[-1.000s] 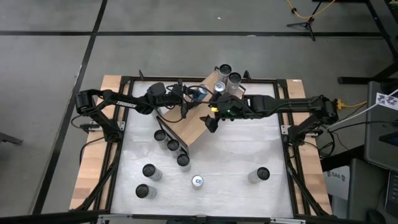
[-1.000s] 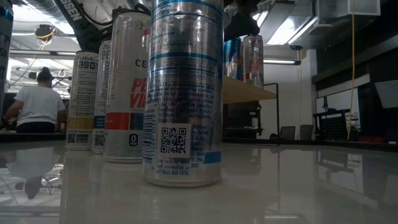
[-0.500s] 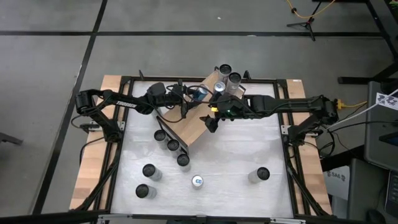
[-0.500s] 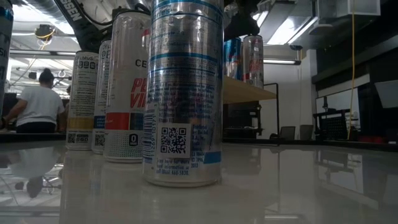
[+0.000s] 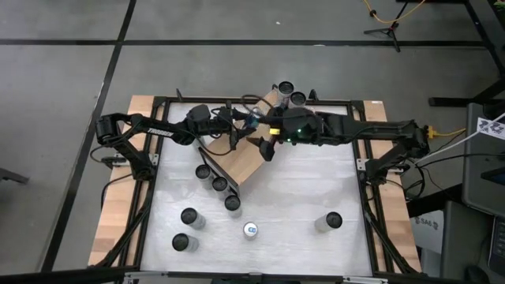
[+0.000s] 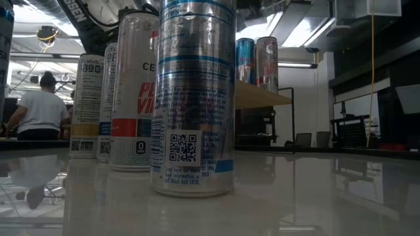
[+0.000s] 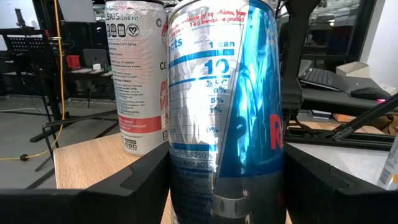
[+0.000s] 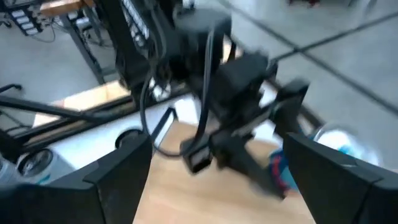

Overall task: Place canned beverage on shelf
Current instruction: Put the blue soda can on the shelf aligned with the other blue soda can

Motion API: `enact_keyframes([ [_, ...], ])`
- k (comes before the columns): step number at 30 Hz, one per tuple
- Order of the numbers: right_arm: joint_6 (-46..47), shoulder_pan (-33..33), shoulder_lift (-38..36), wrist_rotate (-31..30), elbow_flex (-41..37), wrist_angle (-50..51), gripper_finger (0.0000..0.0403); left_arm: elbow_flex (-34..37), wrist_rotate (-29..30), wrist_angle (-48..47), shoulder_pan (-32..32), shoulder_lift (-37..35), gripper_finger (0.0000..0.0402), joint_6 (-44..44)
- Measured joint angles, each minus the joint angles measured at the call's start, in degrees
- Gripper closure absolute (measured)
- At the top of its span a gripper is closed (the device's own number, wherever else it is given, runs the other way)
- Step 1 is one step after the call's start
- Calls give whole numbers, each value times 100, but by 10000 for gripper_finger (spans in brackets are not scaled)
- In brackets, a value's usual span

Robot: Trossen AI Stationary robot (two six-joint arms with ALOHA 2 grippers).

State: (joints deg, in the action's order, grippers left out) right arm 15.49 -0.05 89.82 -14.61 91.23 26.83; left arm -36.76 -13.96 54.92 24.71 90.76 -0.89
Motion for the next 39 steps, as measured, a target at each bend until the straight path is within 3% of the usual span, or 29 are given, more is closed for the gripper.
enact_keyframes([
  [6, -395, -278, -2, -40, 350, 30, 47, -1, 0, 0, 0, 2, 159, 0],
  [16, -195, -1088, 112, 728, 403, 638, 47, -1, -2, 0, 0, 2, 159, -6],
  [39, -189, -1122, 570, 1009, 399, 699, 47, 1, -2, 0, 2, 2, 159, -22],
])
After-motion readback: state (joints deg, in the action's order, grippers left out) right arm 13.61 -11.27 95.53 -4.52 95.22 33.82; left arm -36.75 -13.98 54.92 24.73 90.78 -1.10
